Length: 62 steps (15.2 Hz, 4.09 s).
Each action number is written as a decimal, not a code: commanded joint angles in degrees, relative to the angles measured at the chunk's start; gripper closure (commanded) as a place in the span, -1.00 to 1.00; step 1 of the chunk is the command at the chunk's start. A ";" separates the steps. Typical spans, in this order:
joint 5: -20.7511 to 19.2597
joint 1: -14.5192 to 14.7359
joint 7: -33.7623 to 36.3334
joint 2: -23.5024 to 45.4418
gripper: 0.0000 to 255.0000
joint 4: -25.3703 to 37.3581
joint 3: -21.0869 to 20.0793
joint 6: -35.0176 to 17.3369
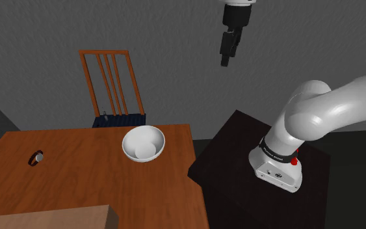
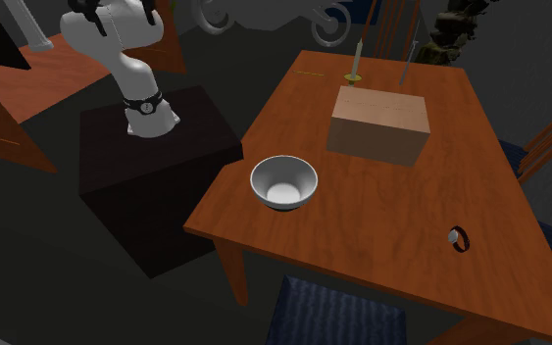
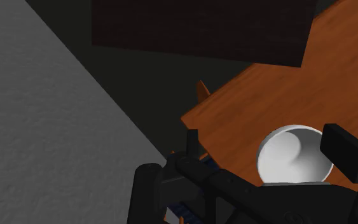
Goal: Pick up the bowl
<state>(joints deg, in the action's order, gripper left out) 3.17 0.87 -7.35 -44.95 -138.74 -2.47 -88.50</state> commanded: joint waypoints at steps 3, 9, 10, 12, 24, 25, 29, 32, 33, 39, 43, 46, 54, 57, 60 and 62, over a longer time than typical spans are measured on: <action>0.73 0.41 0.07 2.72 -1.00 -1.31 -0.53 -3.81; 2.79 1.68 0.10 12.65 -1.00 -3.34 -2.17 -15.14; 3.11 1.88 0.08 14.53 -1.00 -3.40 -2.45 -16.98; 3.72 2.31 0.03 18.45 -1.00 -3.26 -3.00 -20.57; 5.80 4.66 -0.20 44.78 -1.00 4.17 -6.03 -38.39; 5.82 4.85 -0.18 47.06 -1.00 5.28 -6.23 -39.49; 5.62 5.74 -0.01 56.21 -1.00 10.37 -6.91 -43.21; 5.28 6.53 0.18 63.03 -1.00 14.90 -7.27 -45.26; 5.13 6.82 0.25 65.30 -1.00 16.55 -7.35 -45.80; 4.76 7.46 0.13 71.22 -1.00 19.27 -7.30 -48.85; 4.62 7.61 -0.07 73.54 -1.00 19.52 -7.16 -50.91; 4.60 7.59 -0.10 73.59 1.00 19.62 -7.14 -50.86; 4.62 7.62 -0.07 73.55 1.00 19.54 -7.16 -50.90; 4.74 7.48 0.10 71.58 1.00 19.29 -7.28 -49.20; 4.85 7.36 0.26 69.69 1.00 19.18 -7.39 -47.42; 4.93 7.27 0.37 68.45 1.00 19.16 -7.46 -46.22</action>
<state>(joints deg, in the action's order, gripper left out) 8.07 8.16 -7.07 24.05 -119.61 -9.90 -135.27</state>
